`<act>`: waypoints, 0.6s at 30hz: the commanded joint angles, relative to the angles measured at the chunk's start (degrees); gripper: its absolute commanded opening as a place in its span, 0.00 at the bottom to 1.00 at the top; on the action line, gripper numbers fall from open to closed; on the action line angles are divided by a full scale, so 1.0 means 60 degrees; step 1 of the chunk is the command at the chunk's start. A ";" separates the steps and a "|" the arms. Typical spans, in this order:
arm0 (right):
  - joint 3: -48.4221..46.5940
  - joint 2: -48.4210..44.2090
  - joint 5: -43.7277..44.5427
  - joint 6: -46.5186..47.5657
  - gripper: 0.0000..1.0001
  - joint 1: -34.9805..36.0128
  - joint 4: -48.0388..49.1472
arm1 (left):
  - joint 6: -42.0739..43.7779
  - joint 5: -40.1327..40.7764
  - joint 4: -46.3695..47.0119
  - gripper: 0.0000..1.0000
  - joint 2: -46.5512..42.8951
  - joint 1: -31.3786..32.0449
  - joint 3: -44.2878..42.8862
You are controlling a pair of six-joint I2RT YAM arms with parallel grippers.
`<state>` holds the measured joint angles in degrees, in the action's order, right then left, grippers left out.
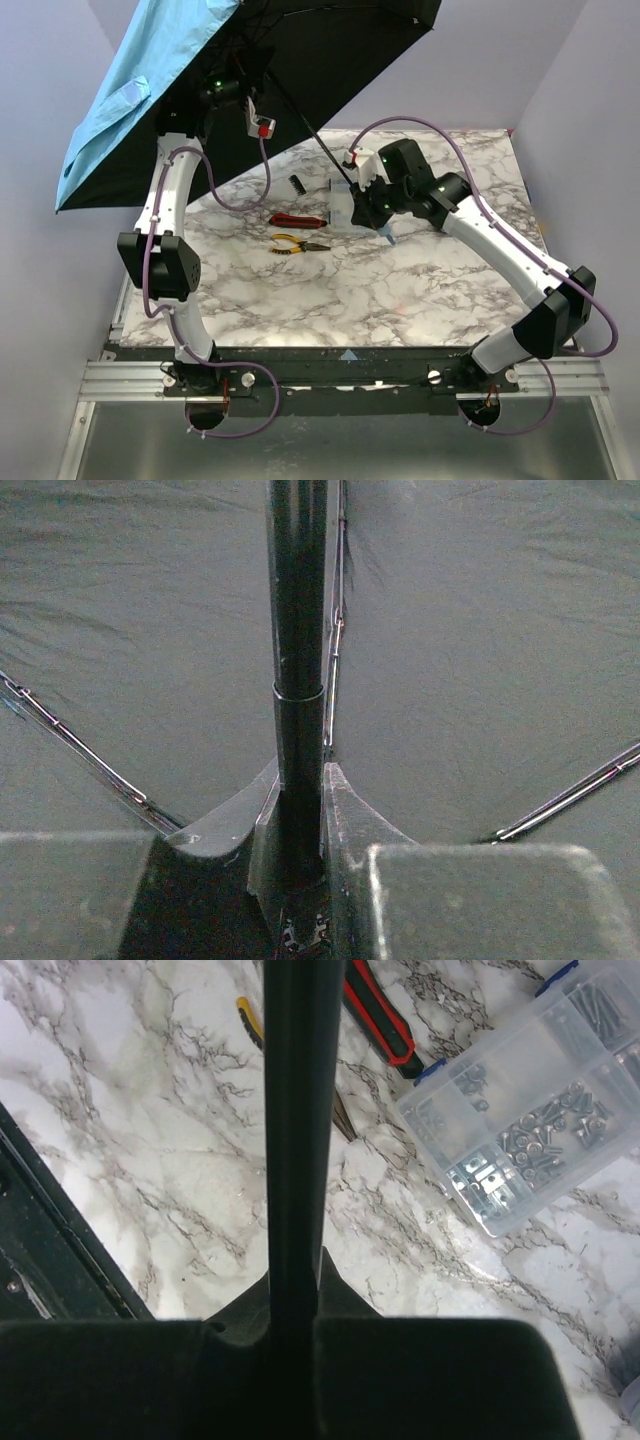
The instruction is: Open the umbrella
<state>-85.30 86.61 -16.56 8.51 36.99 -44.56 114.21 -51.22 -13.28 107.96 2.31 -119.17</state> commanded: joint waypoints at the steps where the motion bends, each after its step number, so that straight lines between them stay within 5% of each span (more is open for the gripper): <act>1: 0.1194 -0.1085 -0.0973 0.2287 0.00 0.0232 -0.6161 | -0.0189 0.9239 0.3073 0.04 0.0837 -0.3772 -0.1148; 7: 0.0040 -0.0459 -0.1486 0.2248 0.00 0.0236 -0.6028 | -0.0450 0.8162 0.4138 0.05 -0.0218 -0.3600 0.1074; 18: -0.3534 0.1257 -0.3123 0.0520 0.00 0.0229 -0.4123 | -0.0830 0.4939 0.5056 0.45 -0.2581 -0.1291 0.5435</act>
<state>-103.09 95.83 -25.36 9.23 38.00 -59.51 111.22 -43.20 6.26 93.41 -2.09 -91.07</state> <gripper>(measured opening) 0.055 0.383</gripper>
